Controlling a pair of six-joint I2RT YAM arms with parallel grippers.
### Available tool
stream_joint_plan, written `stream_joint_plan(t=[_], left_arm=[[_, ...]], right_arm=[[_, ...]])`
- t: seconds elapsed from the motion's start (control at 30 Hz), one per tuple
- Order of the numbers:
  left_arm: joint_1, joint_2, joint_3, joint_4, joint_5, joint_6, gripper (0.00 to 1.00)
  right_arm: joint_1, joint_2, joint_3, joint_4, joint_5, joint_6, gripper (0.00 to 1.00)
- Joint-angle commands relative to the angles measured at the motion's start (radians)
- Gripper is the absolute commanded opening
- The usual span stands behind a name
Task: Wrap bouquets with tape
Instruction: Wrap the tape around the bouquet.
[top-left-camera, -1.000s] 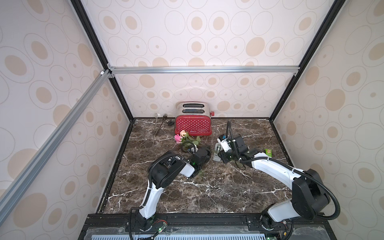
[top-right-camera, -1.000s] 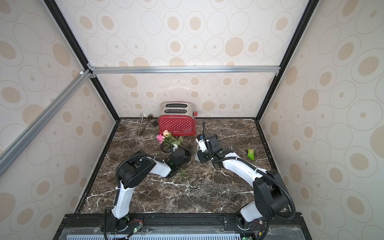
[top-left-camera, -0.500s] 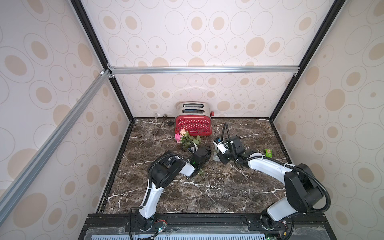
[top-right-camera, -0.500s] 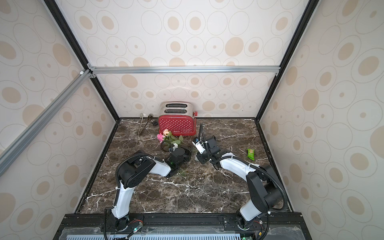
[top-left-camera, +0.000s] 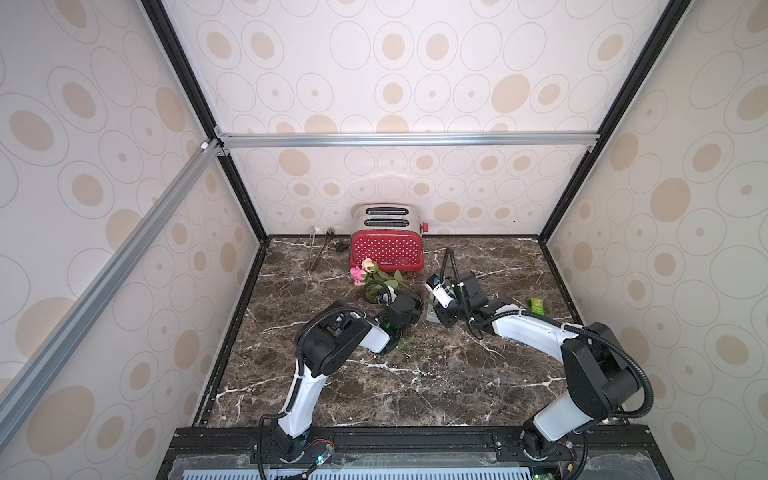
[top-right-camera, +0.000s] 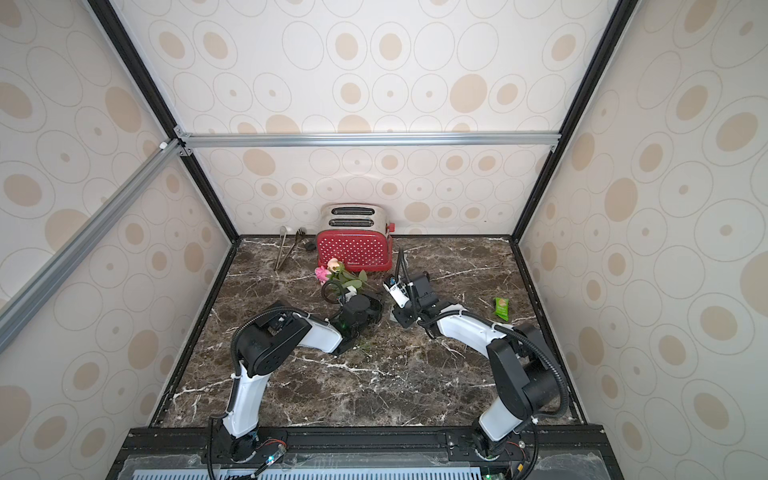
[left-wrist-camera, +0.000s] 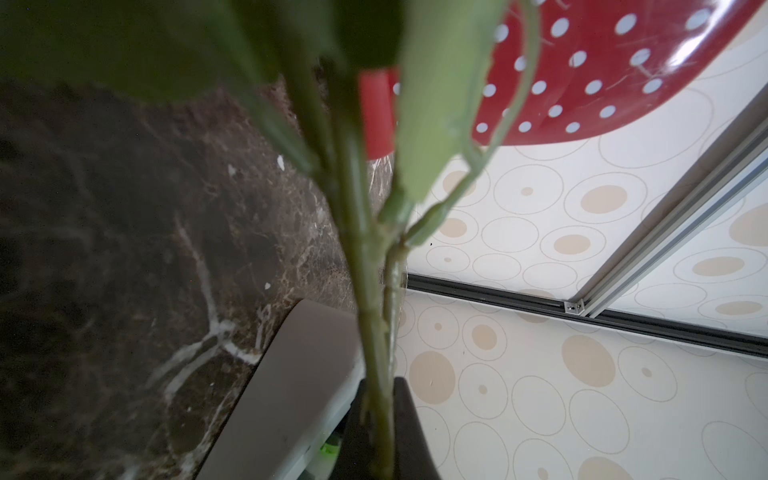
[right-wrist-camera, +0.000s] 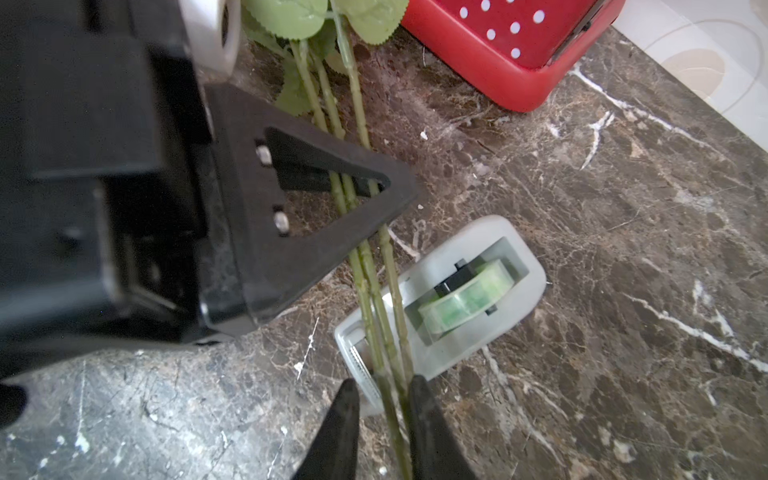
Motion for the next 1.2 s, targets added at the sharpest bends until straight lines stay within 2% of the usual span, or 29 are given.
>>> stream_joint_plan(t=[0.0,0.47,0.57,0.8,1.17], left_arm=[[0.005,0.0,0.03,0.004,-0.003,0.012,0.0],[0.007,-0.004,0.035,-0.007,0.003,0.004,0.0],[0.008,-0.007,0.034,-0.011,0.005,0.003,0.0],[0.011,-0.009,0.034,-0.014,0.009,0.003,0.0],[0.013,-0.01,0.035,-0.017,0.016,0.002,0.0]], right_arm=[[0.0,0.025,0.028,0.014,0.017,-0.015,0.22],[0.004,0.049,0.047,0.013,0.007,-0.036,0.19],[0.017,0.044,0.043,0.005,0.036,-0.049,0.19],[0.046,0.036,0.015,0.016,0.108,-0.121,0.21],[0.047,0.015,-0.063,0.108,0.095,-0.235,0.2]])
